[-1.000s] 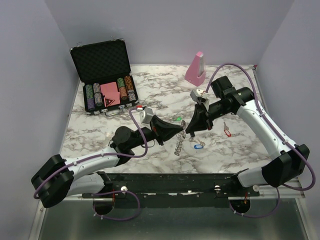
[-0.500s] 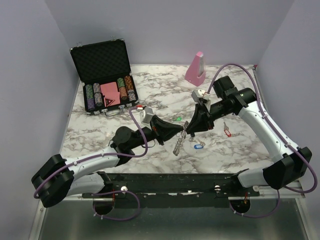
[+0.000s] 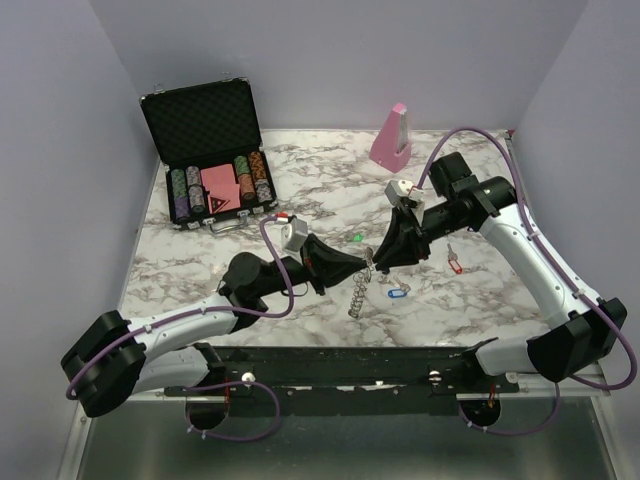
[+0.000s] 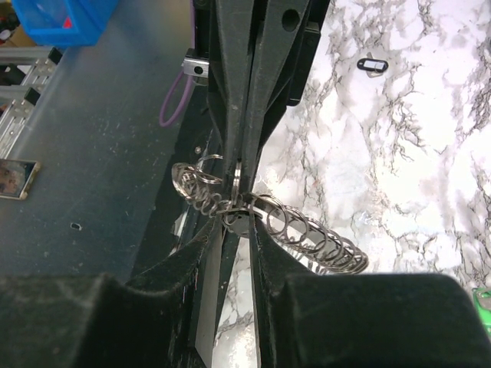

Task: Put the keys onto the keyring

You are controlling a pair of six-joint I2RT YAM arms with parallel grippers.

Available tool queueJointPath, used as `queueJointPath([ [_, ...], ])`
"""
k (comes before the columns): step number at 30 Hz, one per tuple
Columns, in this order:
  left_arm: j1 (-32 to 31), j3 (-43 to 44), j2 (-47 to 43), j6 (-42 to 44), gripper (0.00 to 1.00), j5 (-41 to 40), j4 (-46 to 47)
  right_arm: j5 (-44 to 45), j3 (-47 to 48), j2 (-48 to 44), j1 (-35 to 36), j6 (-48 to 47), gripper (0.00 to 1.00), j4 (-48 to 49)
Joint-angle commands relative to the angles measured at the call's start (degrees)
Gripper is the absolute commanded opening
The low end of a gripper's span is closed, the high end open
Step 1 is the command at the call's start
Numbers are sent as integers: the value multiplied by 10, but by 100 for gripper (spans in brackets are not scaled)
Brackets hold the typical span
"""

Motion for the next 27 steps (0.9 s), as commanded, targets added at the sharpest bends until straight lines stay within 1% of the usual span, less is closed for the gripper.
queueJointPath([
  [1,2,8,6,-6,0,43,58,-14,3,4,0,7,29,3],
  [7,2,15,16,-8,0,45,54,-23,0,3,0,13,28,7],
  [18,2,22,21,0,0,14,50,-32,-21,-3,0,36,26,33],
  [24,2,29,28,-1,0,15,45,-38,-15,1,0,31,26,26],
  [27,1,30,31,-1,0,9,44,-38,-17,2,0,34,23,30],
])
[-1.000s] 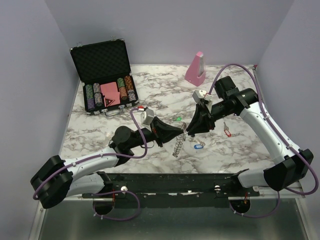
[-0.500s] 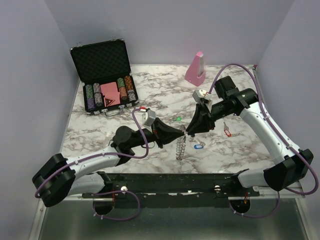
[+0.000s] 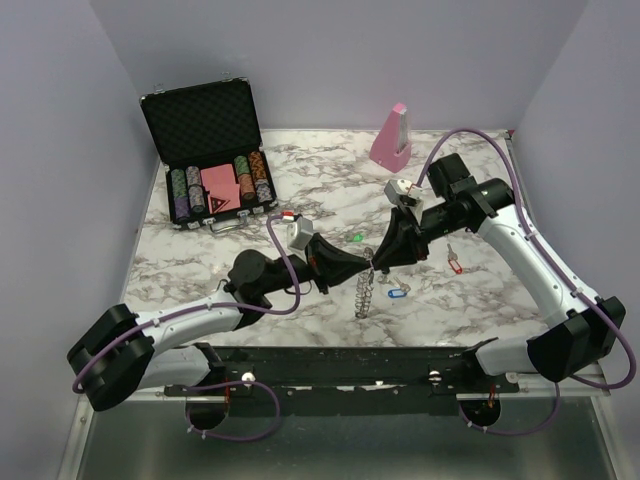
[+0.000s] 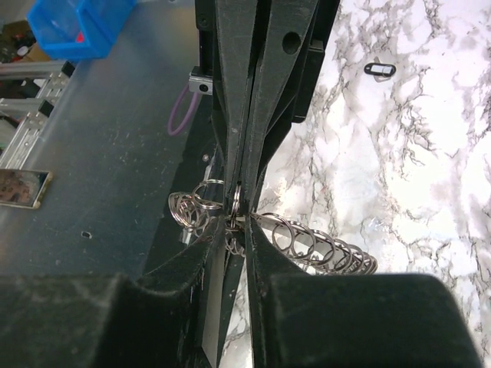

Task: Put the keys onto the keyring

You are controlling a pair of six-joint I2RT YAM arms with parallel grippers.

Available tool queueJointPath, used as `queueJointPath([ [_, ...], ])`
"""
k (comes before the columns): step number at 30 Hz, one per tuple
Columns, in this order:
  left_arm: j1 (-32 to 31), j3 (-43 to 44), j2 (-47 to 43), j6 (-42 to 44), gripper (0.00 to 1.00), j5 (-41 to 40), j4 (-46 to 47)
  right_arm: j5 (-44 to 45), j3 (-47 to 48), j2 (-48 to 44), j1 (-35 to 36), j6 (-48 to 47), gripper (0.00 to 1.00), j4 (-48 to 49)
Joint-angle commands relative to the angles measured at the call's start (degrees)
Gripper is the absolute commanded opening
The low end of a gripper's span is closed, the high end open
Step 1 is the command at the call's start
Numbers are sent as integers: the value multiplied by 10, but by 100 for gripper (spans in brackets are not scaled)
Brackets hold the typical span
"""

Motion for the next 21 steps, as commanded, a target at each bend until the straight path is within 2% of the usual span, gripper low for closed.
queueJointPath([
  [1,0,22,2,1,0,-19,25,-21,-5,1,0,9,22,12],
  [4,-2,22,5,1,0,-25,24,-16,-10,-1,0,20,7,22],
  [6,-4,22,5,1,0,-27,24,-9,-10,-2,0,27,0,29],
  [11,-1,21,-8,18,2,-9,-11,15,-3,-3,0,30,0,27],
  [15,15,5,-42,27,29,16,-41,41,4,-6,0,13,0,11],
  [21,56,6,-106,65,49,79,-125,62,12,-3,0,-9,0,-10],
])
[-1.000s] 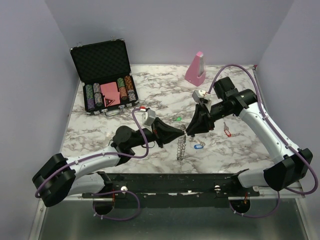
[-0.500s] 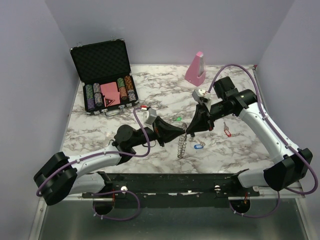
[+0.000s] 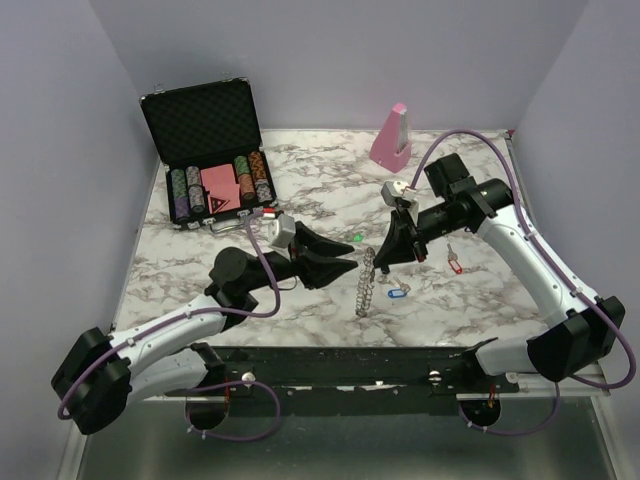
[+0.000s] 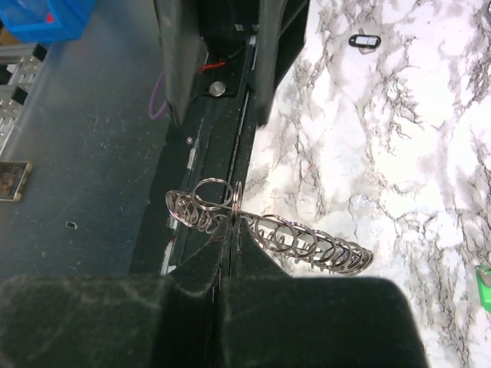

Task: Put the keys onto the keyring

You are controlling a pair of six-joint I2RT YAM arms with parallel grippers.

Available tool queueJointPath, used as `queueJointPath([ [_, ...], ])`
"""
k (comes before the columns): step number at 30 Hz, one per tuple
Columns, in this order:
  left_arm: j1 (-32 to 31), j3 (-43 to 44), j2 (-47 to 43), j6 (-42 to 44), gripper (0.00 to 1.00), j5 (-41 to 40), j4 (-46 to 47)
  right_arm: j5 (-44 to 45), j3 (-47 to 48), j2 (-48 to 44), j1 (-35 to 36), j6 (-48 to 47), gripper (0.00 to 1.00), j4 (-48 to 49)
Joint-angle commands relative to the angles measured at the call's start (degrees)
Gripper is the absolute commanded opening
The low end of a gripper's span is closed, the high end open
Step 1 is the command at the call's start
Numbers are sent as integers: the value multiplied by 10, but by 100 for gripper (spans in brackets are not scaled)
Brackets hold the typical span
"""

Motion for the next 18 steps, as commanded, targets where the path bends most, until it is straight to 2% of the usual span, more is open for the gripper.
queueJointPath([
  [1,27,11,-50,60,52,78,-98,24,19,-1,0,-33,0,-31],
  [5,30,75,-47,147,54,134,-248,31,36,12,0,-72,0,-72],
  [8,30,114,-33,194,55,146,-319,36,42,16,0,-81,0,-82],
  [14,29,150,-8,275,55,143,-347,36,41,19,0,-87,0,-87],
  [18,28,179,18,294,51,146,-370,34,41,20,0,-88,0,-88],
])
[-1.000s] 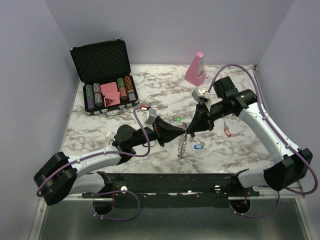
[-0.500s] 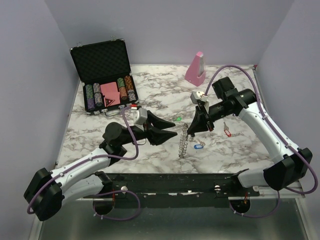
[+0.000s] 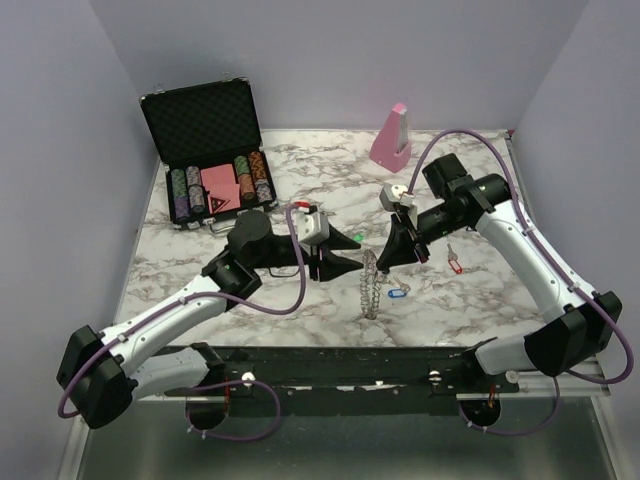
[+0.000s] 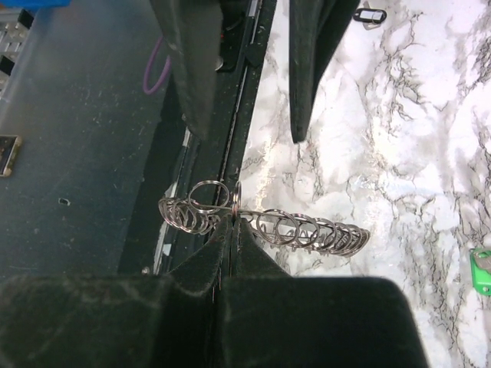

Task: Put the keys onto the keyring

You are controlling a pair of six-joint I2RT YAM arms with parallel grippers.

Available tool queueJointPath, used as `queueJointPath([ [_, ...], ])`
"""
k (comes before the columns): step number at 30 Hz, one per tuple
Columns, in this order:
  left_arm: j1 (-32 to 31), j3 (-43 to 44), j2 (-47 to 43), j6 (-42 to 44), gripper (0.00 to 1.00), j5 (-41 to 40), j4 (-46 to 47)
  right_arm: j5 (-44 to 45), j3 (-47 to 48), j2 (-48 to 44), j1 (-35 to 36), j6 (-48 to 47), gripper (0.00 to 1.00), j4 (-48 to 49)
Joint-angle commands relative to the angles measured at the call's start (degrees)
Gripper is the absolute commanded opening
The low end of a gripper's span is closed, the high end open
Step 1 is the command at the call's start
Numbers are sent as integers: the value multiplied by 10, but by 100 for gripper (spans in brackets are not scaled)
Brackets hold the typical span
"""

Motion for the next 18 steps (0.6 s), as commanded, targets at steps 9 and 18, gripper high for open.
queueJointPath([
  [9,-34,75,65,96,39,13,-106,-6,16,3,0,-15,0,-15],
  [18,-45,100,87,110,13,5,-144,-8,16,4,0,-16,0,-17],
])
